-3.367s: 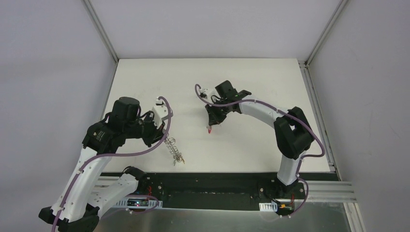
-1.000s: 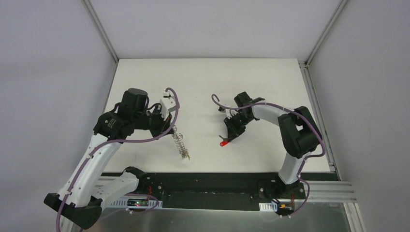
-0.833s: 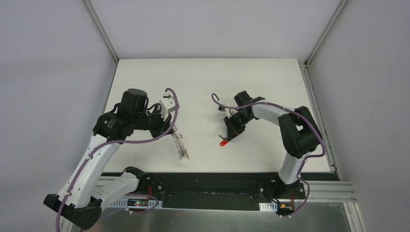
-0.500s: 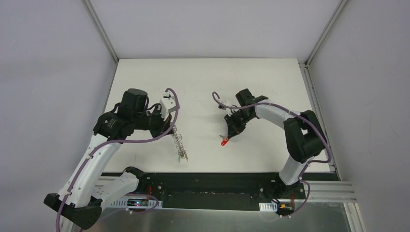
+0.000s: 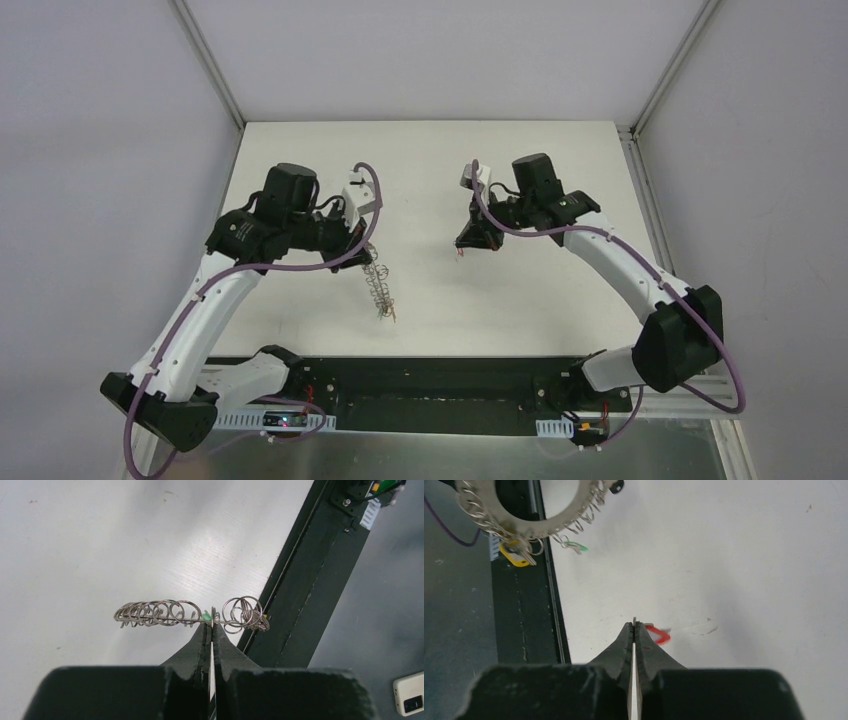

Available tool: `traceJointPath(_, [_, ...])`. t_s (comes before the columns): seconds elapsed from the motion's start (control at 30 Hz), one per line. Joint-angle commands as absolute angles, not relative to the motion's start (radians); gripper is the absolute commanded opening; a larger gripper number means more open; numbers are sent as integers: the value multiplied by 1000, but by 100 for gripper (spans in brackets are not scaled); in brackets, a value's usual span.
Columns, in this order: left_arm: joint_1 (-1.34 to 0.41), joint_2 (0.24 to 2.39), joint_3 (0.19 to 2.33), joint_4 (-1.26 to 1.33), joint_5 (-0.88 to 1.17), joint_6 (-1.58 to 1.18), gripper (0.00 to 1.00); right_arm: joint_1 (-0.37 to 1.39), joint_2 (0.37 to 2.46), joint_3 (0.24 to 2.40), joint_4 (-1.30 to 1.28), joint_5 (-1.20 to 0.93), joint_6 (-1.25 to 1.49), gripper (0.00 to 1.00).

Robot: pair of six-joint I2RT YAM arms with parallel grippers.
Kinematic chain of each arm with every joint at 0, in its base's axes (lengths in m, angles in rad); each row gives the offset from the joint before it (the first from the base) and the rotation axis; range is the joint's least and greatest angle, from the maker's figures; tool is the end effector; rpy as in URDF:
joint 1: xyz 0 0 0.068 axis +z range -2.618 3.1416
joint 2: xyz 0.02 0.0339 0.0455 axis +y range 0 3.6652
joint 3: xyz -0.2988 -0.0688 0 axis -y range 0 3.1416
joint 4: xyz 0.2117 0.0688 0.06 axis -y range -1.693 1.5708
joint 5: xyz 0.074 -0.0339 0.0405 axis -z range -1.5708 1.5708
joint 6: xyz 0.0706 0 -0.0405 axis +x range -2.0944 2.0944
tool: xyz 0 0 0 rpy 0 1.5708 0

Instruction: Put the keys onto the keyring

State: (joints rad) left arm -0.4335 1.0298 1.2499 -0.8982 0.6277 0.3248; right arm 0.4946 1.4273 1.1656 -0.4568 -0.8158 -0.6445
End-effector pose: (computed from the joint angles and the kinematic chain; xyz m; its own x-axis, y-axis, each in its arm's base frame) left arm 0.1294 -0.1056 0.3921 -0.2986 0.4228 -0.8556 0.8972 0.4300 -0.1006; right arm 0.2303 0.1826 0.3319 0.0222 -0.4558 -0.8898 -0.9939 0.0864 -0.0691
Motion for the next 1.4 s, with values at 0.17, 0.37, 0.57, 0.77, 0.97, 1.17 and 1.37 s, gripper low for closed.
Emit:
traceJointPath(0.17, [-524,1189,1436,-770,744,205,0,497,1364,1334,-394,-1136,-473,0])
traceJointPath(0.37, [-575,1258,1518,-750,740,148,0,496,1358,1377,-296,-1273,-290,0])
traceJointPath(0.57, [-620,1265,1518,-697,679,140,0,490,1365,1309,-46,-1306,-20,0])
traceJointPath(0.77, [-641,1273,1502,-671,663,106,0,488,1403,1283,66,-1291,115,0])
traceJointPath(0.97, [-647,1271,1499,-664,599,77,0,489,1425,1219,193,-1293,214,0])
traceJointPath(1.17, [-655,1287,1521,-670,545,57,0,490,1449,1165,369,-1296,373,0])
traceJointPath(1.37, [-660,1297,1521,-666,509,46,0,490,1463,1137,464,-1295,447,0])
